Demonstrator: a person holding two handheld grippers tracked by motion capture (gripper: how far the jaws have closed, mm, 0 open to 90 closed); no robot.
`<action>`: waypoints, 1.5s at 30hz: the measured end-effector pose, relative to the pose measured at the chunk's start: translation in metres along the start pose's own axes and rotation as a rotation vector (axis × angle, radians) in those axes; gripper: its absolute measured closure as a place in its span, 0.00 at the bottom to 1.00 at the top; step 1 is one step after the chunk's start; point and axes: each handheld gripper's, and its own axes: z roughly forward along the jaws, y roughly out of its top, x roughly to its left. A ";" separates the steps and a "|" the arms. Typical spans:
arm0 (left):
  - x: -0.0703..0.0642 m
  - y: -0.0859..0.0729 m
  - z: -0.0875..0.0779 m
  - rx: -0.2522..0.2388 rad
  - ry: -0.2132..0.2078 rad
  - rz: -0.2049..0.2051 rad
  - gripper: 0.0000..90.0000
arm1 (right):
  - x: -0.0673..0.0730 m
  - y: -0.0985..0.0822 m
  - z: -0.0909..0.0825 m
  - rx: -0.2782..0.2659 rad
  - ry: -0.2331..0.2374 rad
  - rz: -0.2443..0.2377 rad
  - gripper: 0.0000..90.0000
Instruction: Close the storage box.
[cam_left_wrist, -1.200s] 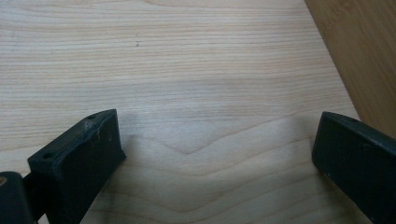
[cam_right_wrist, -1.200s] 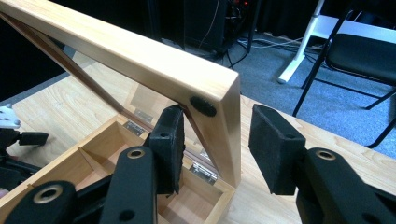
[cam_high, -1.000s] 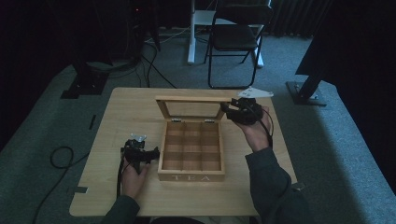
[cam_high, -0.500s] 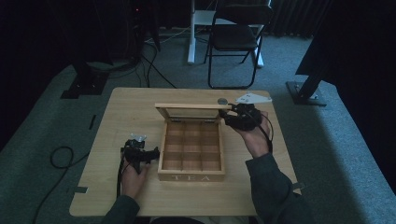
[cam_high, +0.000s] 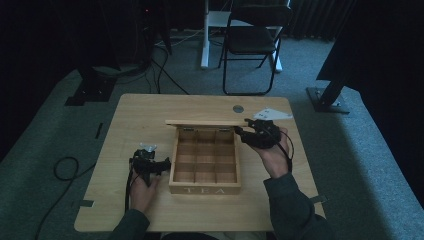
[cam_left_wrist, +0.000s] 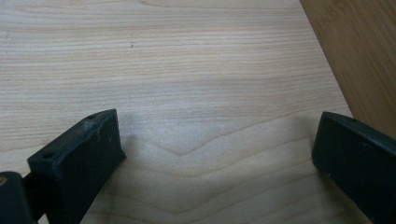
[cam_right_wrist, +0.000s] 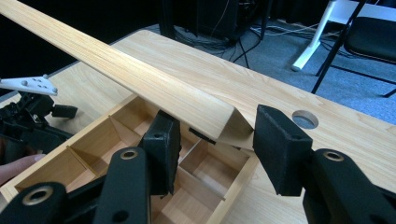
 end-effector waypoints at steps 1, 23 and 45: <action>0.000 0.000 0.000 0.000 0.000 0.000 0.02 | 0.001 -0.001 -0.001 0.000 -0.005 -0.004 0.57; 0.000 0.000 0.000 0.000 -0.001 -0.001 0.02 | 0.020 -0.029 -0.010 0.017 -0.021 -0.045 0.54; 0.000 0.000 0.000 0.002 0.000 0.003 0.02 | 0.029 -0.052 -0.014 0.017 -0.003 -0.027 0.51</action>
